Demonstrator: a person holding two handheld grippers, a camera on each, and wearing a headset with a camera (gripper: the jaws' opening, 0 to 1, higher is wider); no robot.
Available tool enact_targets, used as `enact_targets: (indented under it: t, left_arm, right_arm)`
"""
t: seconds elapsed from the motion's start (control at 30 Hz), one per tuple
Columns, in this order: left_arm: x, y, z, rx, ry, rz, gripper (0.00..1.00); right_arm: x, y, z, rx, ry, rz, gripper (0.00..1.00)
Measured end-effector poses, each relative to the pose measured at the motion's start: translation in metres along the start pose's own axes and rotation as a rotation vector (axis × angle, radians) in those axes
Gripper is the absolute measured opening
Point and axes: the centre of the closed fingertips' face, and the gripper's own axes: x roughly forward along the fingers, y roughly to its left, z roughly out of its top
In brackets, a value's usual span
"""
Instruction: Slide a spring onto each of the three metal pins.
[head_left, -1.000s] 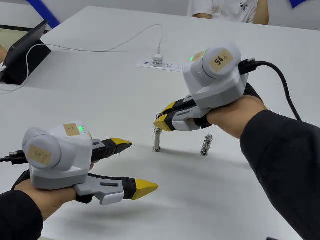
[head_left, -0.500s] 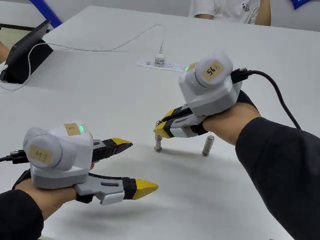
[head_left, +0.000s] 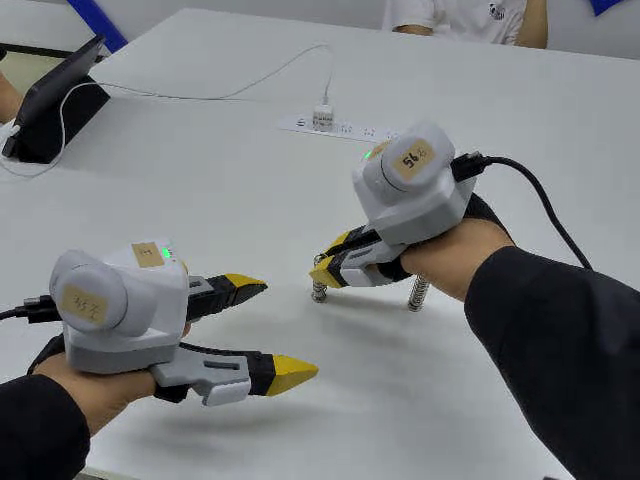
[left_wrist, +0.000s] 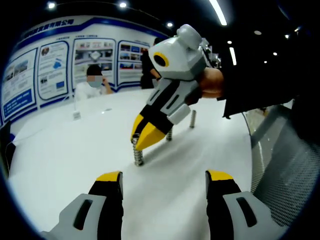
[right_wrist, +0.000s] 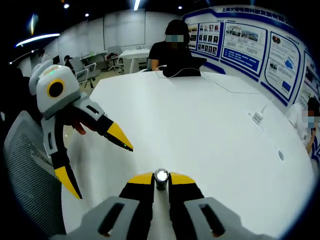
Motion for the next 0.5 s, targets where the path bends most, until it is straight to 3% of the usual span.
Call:
enact_targets:
  t: [0.5]
  left_arm:
    - [0.0007,-0.0003,0.0009,-0.006,-0.003,0.004,0.68]
  right_arm:
    - [0.0070,-0.0020,-0.0101,-0.003,0.040,0.002,0.13]
